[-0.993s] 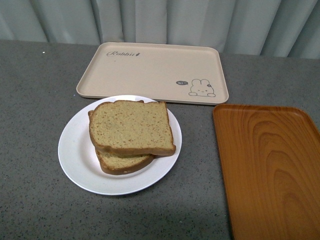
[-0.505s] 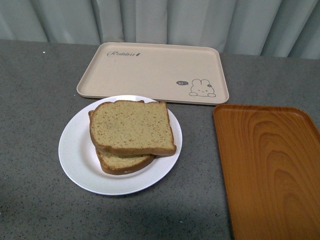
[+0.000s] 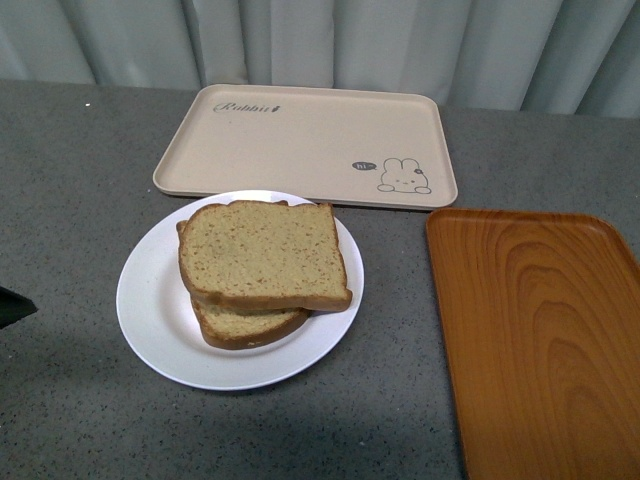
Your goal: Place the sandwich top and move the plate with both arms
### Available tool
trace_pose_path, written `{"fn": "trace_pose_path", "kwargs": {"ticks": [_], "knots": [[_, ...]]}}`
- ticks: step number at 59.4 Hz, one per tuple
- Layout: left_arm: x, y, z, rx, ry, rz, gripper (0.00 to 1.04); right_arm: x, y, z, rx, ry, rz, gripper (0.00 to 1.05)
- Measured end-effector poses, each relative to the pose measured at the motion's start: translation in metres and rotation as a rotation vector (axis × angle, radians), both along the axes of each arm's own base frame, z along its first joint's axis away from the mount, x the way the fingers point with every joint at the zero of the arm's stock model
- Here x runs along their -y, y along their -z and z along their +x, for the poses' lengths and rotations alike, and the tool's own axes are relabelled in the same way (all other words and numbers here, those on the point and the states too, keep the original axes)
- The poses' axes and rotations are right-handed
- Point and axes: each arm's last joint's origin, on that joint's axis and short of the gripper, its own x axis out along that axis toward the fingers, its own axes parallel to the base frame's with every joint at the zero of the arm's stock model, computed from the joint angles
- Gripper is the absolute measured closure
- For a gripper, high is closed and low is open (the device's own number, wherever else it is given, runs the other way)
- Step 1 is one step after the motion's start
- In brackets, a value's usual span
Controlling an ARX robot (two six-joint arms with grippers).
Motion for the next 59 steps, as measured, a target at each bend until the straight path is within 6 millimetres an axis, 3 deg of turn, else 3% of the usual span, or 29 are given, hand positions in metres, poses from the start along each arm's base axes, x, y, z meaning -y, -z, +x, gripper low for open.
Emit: {"fn": "trace_pose_path", "kwargs": {"ticks": [35,59], "knots": [[0.007,0.032,0.051,-0.058,-0.056,-0.154,0.06,0.0,0.0,0.0,0.0,0.0,0.0,0.09],[0.028,0.044,0.062,-0.08,-0.051,-0.224,0.06,0.0,0.0,0.0,0.0,0.0,0.0,0.09]]}}
